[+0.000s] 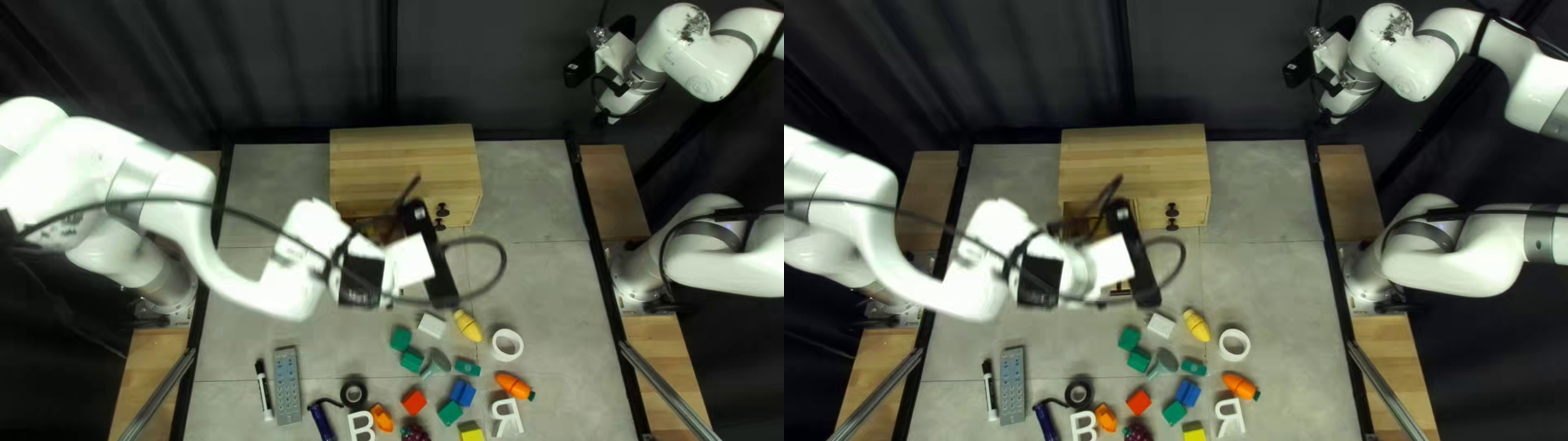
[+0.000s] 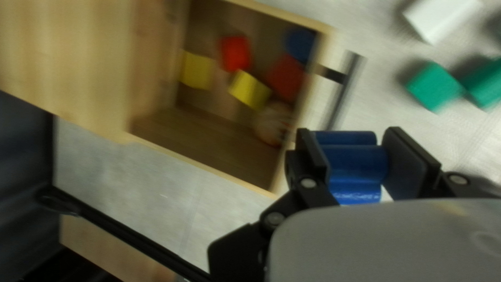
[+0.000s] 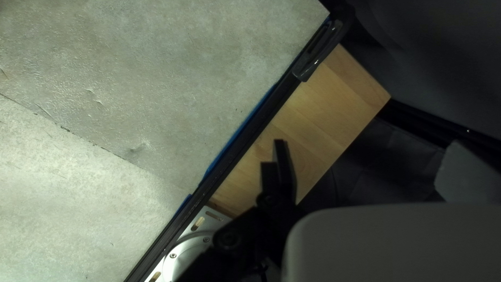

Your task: Open drawers and place objects into drawer and close

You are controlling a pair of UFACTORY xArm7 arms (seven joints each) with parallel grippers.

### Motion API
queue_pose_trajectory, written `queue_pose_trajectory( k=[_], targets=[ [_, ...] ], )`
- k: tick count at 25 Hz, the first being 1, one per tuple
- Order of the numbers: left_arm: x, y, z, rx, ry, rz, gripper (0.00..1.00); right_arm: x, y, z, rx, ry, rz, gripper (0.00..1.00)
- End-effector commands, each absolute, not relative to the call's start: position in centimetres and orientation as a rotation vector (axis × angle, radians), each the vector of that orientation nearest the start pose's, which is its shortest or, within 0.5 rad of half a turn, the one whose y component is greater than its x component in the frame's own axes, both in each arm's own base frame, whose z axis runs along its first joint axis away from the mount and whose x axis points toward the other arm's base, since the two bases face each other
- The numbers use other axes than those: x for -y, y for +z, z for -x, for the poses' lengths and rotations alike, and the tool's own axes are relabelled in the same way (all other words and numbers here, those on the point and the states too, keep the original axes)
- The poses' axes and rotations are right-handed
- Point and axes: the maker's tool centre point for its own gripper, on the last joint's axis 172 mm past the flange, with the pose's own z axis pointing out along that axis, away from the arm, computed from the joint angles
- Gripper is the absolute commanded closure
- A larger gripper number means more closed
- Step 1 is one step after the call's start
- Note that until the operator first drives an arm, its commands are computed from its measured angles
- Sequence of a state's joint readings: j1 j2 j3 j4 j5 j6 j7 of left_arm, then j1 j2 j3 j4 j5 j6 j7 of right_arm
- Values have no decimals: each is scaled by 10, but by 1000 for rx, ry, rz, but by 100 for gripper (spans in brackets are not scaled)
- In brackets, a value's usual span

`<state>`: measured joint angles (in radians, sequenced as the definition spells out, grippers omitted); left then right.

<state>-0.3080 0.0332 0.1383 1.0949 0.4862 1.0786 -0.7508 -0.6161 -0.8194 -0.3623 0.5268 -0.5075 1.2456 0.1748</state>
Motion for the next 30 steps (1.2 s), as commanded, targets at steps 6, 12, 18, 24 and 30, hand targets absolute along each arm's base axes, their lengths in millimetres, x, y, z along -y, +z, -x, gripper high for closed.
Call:
queue_pose_trajectory(
  k=[6,12,18,24,30],
  targets=[
    [-60,183,-489,675,-313,2673,0,285,235,-100,-1483,-3,3038,0],
    [-45,196,-484,734,-347,2668,0,285,235,-100,-1483,-3,3038,0],
    [12,209,-471,543,-274,2727,0,285,235,-100,-1483,-3,3038,0],
    [97,187,-436,201,-162,2875,0,285,235,-100,-1483,-3,3038,0],
    [192,151,-429,-265,-40,2990,0,285,235,-100,-1483,-3,3038,0]
  ],
)
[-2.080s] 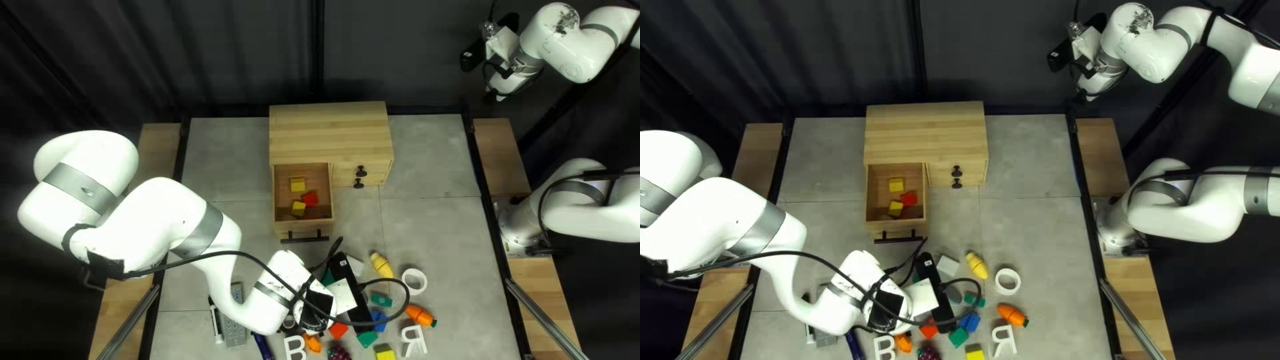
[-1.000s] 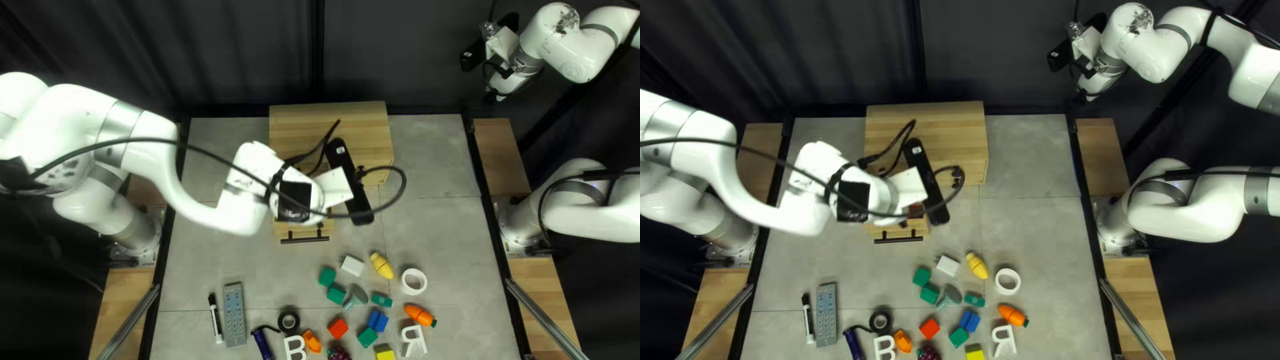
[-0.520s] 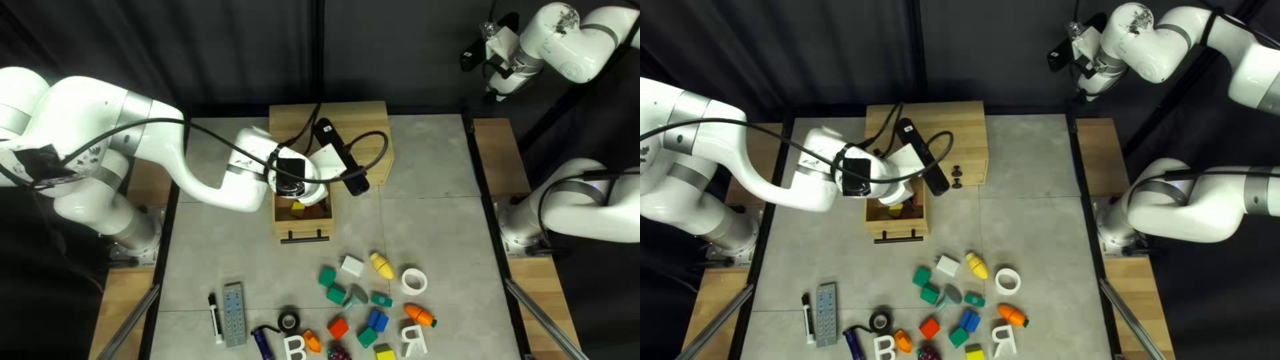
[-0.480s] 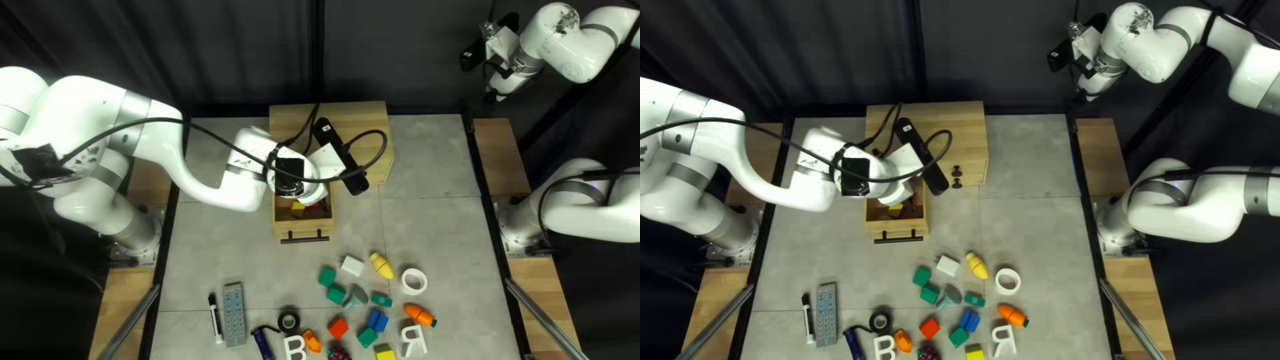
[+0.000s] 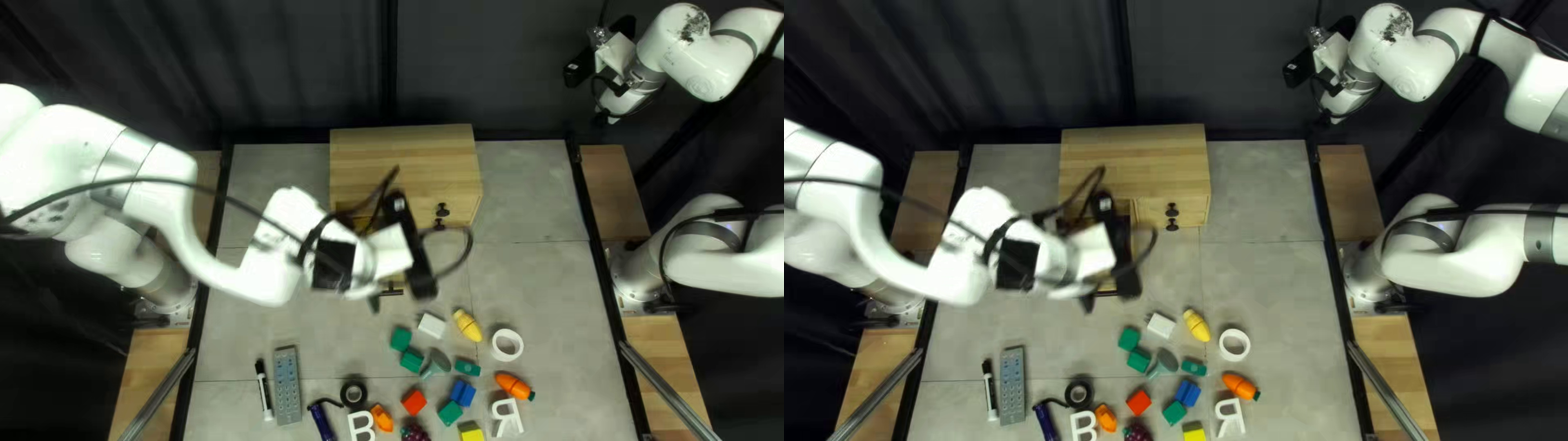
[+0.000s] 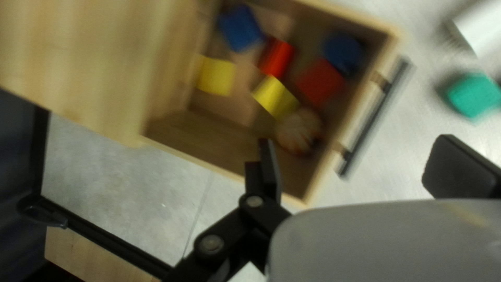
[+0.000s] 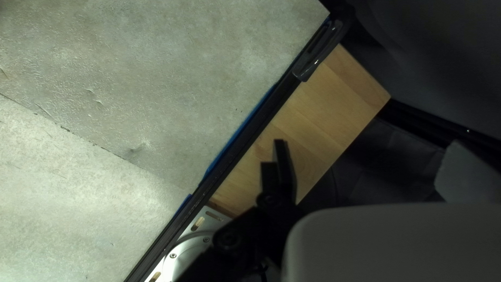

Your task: Open drawers and place objects into drawer and close

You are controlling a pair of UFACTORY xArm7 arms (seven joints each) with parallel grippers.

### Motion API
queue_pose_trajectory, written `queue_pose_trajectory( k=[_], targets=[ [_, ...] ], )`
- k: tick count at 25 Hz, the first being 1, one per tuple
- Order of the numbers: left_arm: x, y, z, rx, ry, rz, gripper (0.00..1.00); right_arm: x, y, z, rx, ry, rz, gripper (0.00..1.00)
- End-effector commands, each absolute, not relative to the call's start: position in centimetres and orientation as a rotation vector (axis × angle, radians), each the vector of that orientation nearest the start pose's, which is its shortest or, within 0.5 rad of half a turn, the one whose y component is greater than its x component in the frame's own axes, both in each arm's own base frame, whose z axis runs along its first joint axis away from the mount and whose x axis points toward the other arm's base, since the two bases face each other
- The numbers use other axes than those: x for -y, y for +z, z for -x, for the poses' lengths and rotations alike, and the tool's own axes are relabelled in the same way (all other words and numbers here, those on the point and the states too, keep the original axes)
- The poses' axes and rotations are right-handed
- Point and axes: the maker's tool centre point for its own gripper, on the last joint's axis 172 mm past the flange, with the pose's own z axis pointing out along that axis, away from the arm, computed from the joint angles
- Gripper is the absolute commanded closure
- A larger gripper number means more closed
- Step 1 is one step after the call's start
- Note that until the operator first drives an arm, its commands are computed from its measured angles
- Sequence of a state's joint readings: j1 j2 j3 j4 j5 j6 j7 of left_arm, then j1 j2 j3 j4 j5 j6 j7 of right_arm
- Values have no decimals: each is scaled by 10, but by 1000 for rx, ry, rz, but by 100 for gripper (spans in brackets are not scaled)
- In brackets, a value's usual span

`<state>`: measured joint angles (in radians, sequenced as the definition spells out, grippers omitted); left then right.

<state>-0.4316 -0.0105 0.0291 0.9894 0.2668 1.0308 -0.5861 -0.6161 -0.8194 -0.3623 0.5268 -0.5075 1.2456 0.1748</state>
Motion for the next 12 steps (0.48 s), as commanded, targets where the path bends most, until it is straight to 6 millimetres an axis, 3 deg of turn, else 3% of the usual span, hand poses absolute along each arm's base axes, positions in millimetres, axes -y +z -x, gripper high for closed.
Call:
queue_pose_trajectory(
  k=[1,7,12],
  targets=[
    [199,146,-428,-333,-21,2996,0,285,235,-100,-1483,-3,3038,0],
    [238,106,-402,-933,32,3011,3,285,235,-100,-1483,-3,3038,0],
    [255,80,-399,-1292,75,2967,0,285,235,-100,-1483,-3,3038,0]
  ],
)
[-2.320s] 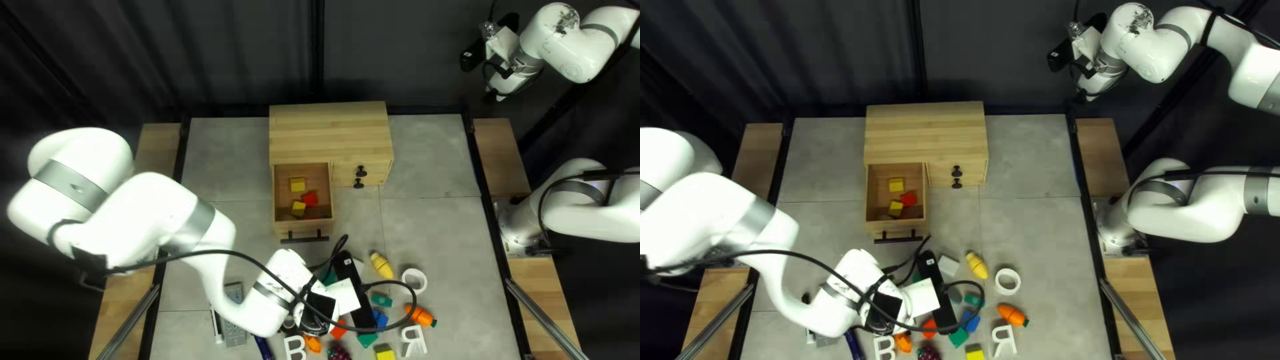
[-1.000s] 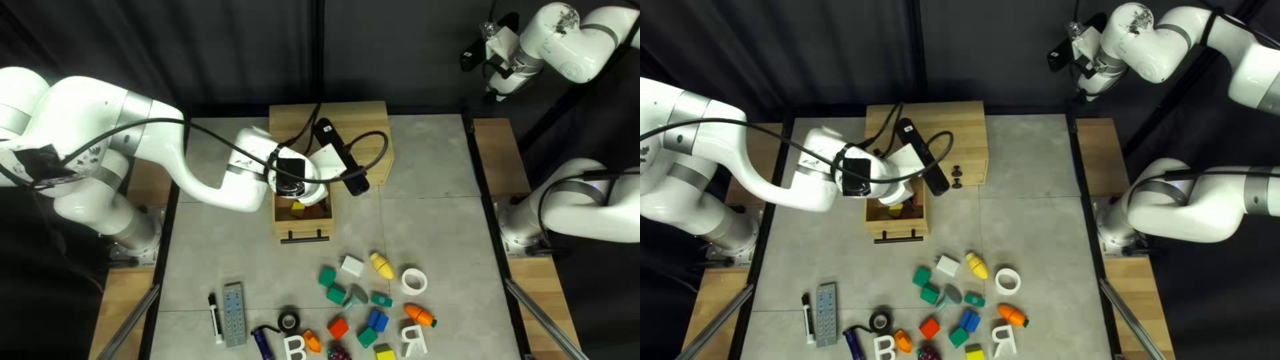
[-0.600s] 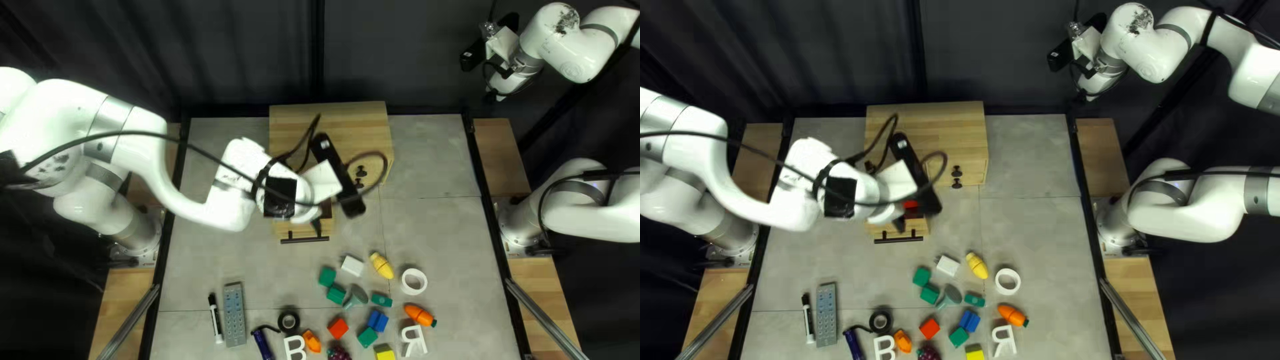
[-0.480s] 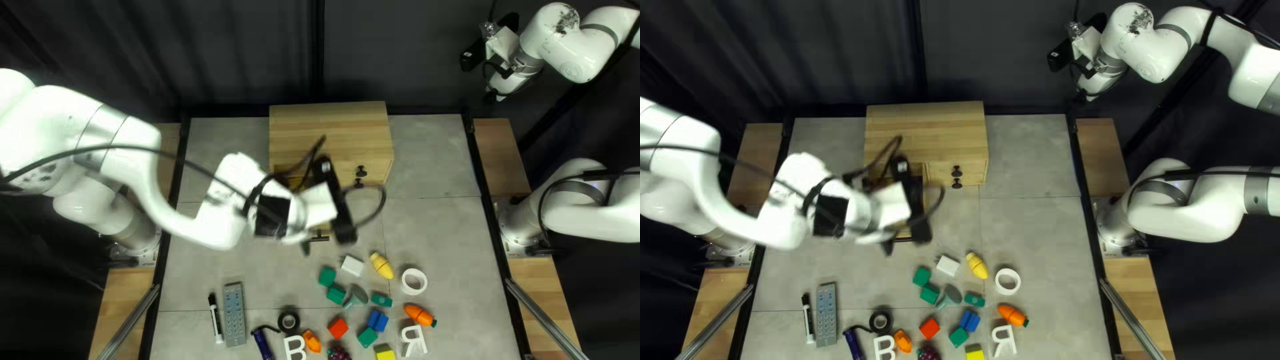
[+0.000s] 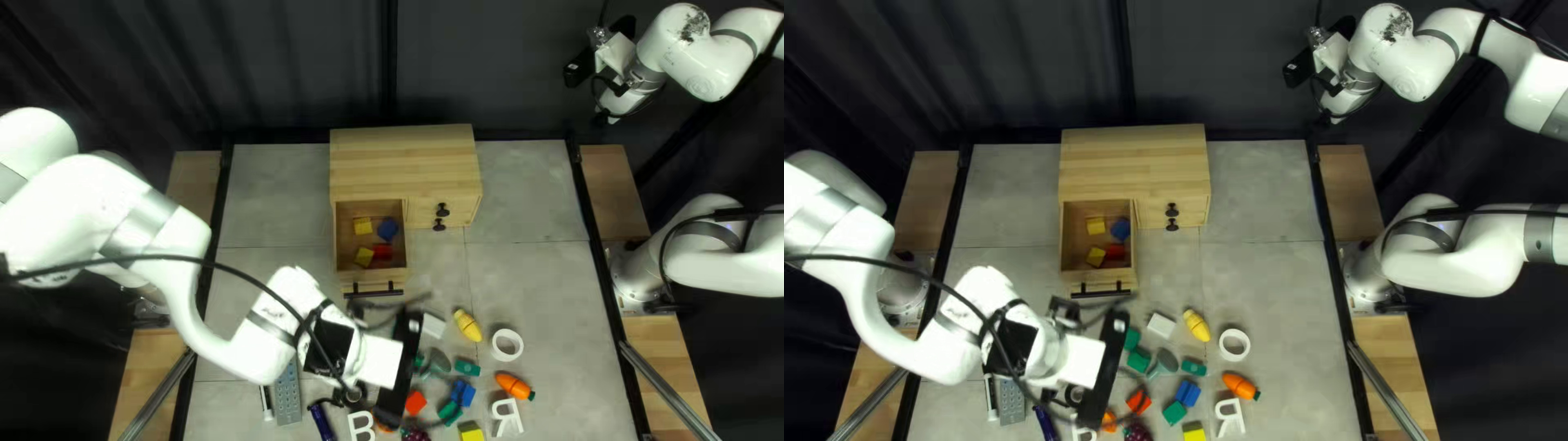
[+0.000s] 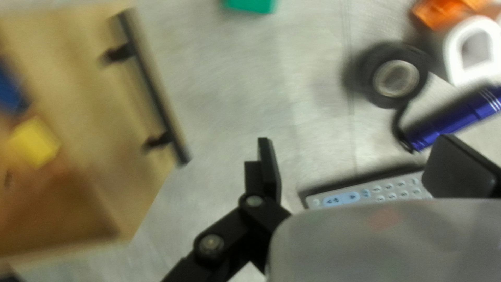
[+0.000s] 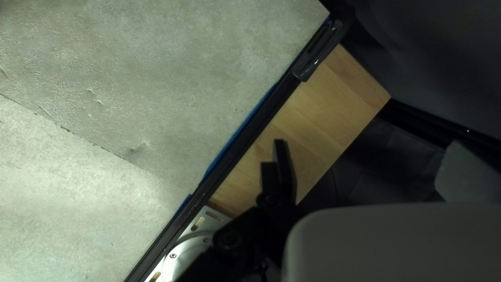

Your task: Open drawers and place objects into drawer and close

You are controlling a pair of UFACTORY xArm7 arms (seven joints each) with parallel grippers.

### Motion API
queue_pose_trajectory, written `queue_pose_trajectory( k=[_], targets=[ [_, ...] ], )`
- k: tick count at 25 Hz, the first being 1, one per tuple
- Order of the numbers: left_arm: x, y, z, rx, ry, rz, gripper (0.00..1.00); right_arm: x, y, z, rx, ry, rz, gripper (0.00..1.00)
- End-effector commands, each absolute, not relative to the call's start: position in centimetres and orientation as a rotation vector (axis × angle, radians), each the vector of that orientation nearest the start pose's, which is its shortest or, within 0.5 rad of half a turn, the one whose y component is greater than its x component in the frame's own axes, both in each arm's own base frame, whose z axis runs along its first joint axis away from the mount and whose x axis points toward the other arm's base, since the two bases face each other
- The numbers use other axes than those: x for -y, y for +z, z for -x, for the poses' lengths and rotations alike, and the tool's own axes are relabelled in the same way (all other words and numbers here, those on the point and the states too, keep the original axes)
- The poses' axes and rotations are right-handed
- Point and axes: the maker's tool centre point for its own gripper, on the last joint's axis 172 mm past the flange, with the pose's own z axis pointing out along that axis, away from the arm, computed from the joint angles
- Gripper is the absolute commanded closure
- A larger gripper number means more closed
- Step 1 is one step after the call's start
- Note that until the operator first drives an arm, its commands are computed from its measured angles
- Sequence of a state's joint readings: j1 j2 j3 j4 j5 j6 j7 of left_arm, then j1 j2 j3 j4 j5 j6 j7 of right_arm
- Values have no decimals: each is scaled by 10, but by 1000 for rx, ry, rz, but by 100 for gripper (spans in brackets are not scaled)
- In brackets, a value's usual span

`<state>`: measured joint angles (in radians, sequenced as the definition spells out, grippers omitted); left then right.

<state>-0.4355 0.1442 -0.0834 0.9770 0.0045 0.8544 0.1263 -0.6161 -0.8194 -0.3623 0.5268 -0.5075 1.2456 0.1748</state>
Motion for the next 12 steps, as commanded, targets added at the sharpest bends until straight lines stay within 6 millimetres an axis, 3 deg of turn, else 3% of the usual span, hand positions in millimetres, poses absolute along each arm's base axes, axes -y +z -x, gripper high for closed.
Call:
queue_pose_trajectory(
  k=[1,12],
  targets=[
    [257,77,-399,-1335,81,2961,0,285,235,-100,-1483,-3,3038,0],
    [257,51,-411,-1412,29,2926,6,285,235,-100,-1483,-3,3038,0]
  ],
)
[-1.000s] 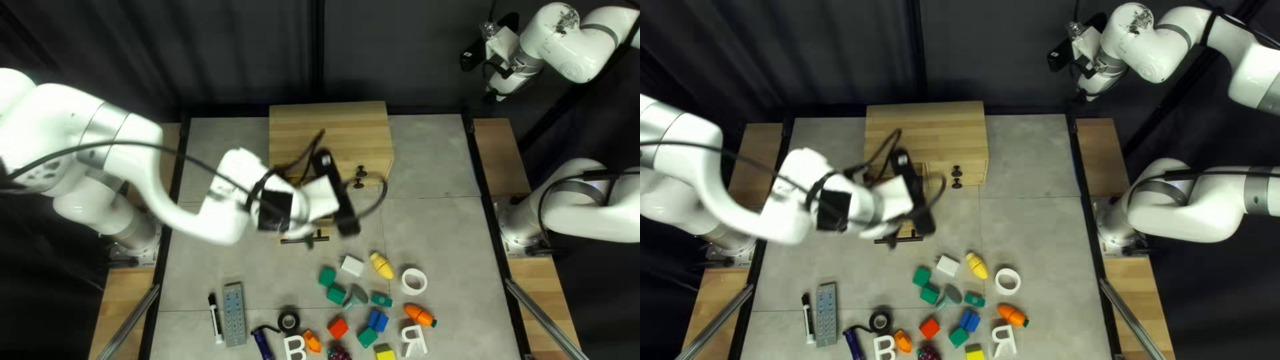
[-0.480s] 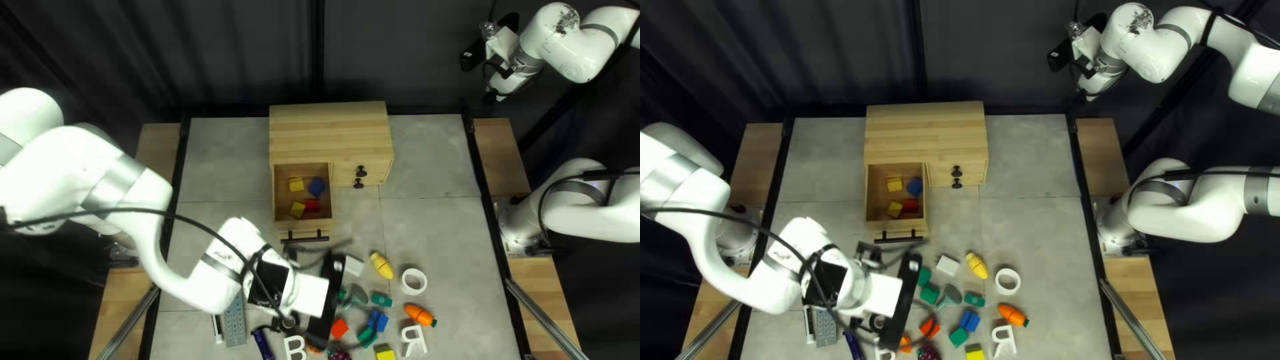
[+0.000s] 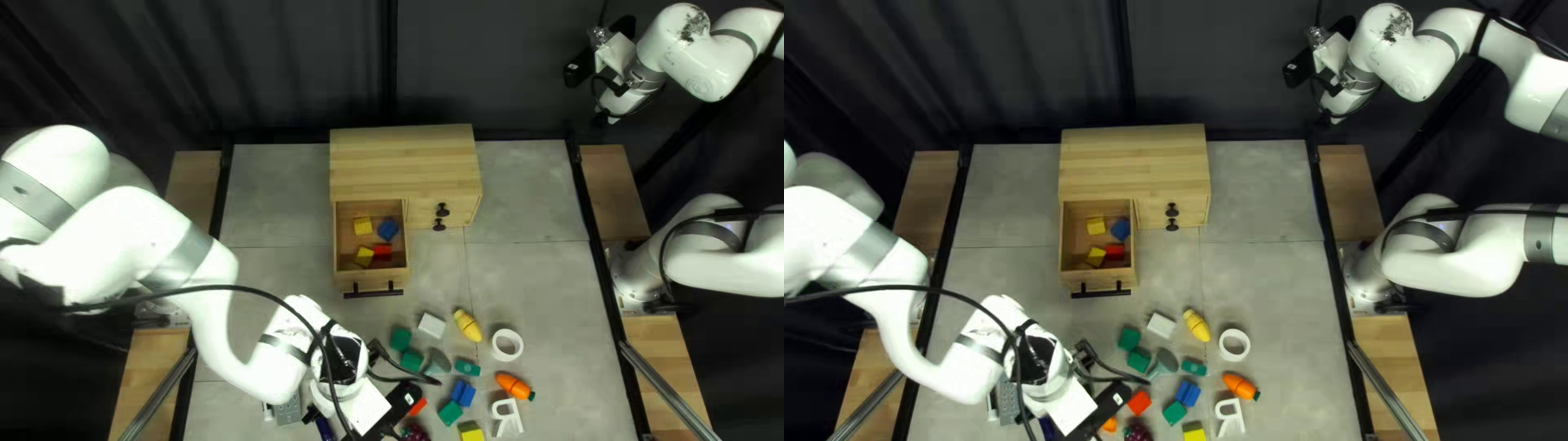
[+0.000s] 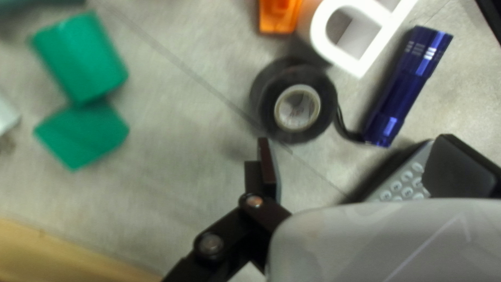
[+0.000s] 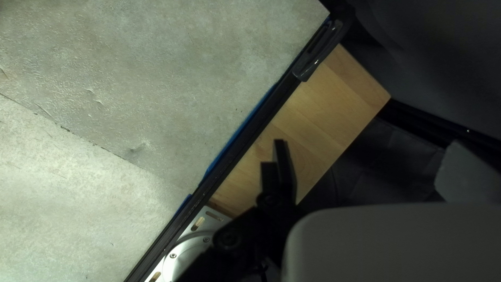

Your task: Open drawers and place objects into drawer and close

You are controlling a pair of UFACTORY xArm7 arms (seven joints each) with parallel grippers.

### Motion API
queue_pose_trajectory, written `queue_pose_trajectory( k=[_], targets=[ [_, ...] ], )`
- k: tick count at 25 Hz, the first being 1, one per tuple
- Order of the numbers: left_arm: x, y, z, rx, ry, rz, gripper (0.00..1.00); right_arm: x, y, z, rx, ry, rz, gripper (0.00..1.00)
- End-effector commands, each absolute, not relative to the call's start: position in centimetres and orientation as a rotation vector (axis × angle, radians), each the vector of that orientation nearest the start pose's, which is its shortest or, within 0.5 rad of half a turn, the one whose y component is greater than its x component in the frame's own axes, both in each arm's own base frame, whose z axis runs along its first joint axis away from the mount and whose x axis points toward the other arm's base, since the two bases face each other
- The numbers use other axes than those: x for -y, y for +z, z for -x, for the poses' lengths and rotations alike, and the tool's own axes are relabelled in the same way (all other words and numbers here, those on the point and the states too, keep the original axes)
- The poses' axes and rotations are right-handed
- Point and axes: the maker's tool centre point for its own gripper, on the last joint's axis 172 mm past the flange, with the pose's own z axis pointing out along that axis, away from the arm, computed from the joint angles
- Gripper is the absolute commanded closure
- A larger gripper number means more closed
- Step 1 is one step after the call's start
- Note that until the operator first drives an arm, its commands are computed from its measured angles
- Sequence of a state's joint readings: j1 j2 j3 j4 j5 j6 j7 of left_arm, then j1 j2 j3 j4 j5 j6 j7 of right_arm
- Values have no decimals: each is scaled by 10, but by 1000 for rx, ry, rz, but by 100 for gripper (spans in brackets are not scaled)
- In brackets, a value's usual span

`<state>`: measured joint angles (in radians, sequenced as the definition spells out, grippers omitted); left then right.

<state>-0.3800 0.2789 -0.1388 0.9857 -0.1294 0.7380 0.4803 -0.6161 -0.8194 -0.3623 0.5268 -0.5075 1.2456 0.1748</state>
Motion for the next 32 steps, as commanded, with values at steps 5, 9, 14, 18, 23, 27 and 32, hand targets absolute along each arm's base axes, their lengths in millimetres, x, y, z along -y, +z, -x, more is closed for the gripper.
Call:
queue_pose_trajectory(
  k=[5,9,14,18,23,27,32],
  targets=[
    [259,42,-418,-1400,-7,2899,9,285,235,-100,-1483,-3,3038,0],
    [260,34,-421,-1403,-16,2885,11,285,235,-100,-1483,-3,3038,0],
    [259,22,-426,-1412,-19,2875,19,285,235,-100,-1483,-3,3038,0],
    [259,20,-426,-1422,-22,2867,27,285,235,-100,-1483,-3,3038,0],
    [260,16,-425,-1433,-29,2860,88,285,235,-100,-1483,-3,3038,0],
    [263,16,-424,-1451,-39,2842,100,285,235,-100,-1483,-3,3038,0],
    [260,39,-428,-1452,-36,2820,100,285,235,-100,-1483,-3,3038,0]
  ],
)
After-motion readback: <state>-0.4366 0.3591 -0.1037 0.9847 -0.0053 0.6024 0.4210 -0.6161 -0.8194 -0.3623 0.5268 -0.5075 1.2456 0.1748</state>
